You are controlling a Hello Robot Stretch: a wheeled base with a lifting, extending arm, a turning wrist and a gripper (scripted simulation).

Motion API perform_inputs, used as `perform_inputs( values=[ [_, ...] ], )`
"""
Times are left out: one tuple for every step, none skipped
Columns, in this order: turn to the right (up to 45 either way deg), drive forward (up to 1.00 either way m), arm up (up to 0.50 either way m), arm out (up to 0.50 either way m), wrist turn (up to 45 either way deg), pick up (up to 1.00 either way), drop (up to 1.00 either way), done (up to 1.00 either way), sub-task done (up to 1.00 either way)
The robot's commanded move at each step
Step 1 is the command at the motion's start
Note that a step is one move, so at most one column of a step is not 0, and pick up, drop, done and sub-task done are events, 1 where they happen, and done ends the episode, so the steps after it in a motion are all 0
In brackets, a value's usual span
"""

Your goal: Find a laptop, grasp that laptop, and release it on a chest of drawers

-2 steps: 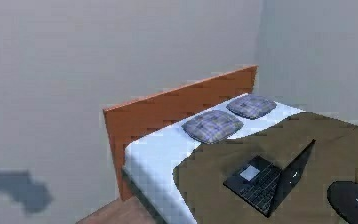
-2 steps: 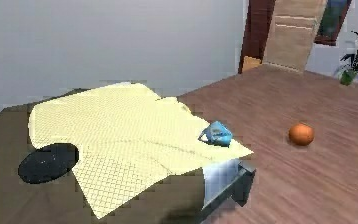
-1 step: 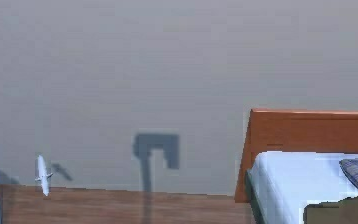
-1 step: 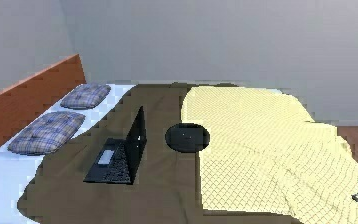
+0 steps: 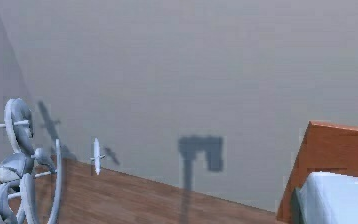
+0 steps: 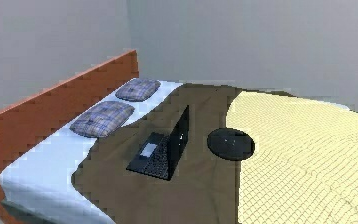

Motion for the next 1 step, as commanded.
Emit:
perform_inputs(
  values=[
    [0.0, 0.00, 0.50, 0.00, 0.0, 0.00, 0.00, 0.00, 0.00]
  ],
)
